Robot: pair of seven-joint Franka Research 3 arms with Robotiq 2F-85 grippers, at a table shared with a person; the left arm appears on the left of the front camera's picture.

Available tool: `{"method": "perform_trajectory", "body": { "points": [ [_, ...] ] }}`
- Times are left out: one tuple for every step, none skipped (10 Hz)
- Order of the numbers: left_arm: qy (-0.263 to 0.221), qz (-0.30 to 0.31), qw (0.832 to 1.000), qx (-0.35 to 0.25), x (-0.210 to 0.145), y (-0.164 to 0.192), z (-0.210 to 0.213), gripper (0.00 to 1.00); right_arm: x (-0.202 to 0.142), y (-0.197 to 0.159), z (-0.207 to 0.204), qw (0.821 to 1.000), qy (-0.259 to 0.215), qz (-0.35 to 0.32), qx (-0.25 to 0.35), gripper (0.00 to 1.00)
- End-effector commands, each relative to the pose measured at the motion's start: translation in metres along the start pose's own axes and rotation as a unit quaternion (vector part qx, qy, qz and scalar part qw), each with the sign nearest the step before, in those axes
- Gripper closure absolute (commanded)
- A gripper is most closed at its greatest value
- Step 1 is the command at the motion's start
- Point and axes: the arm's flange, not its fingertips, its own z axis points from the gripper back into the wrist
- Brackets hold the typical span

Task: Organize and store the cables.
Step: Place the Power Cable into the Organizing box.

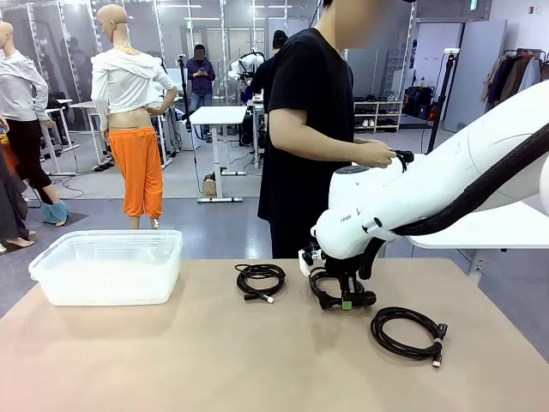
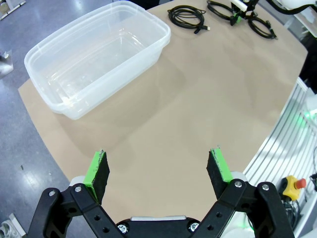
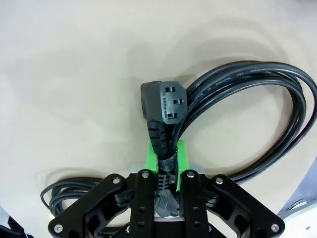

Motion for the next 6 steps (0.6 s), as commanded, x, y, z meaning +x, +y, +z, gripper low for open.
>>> {"method": "perform_trajectory", "body": {
  "points": [
    [-0.005, -0.008, 1.000, -0.007, -0.002, 0.000, 0.001, 0.00, 0.002, -0.002, 0.015, 0.999, -0.009, -0.032, 0.014, 1.00],
    [-0.005, -0.008, 1.000, -0.007, -0.002, 0.000, 0.001, 0.00, 0.004, 0.005, 0.036, 0.999, -0.006, -0.051, 0.015, 1.00],
    [-0.005, -0.008, 1.000, -0.007, -0.002, 0.000, 0.001, 0.00, 0.008, 0.019, 0.061, 0.998, 0.012, -0.068, 0.006, 1.00],
    [-0.005, -0.008, 1.000, -0.007, -0.002, 0.000, 0.001, 0.00, 0.013, 0.036, 0.081, 0.996, 0.018, -0.087, 0.007, 1.00],
    [-0.005, -0.008, 1.000, -0.007, -0.002, 0.000, 0.001, 0.00, 0.018, 0.055, 0.094, 0.996, 0.010, -0.085, 0.007, 1.00],
    [-0.005, -0.008, 1.000, -0.007, -0.002, 0.000, 0.001, 0.00, 0.022, 0.072, 0.105, 0.996, -0.003, -0.088, 0.005, 1.00]
  ]
}}
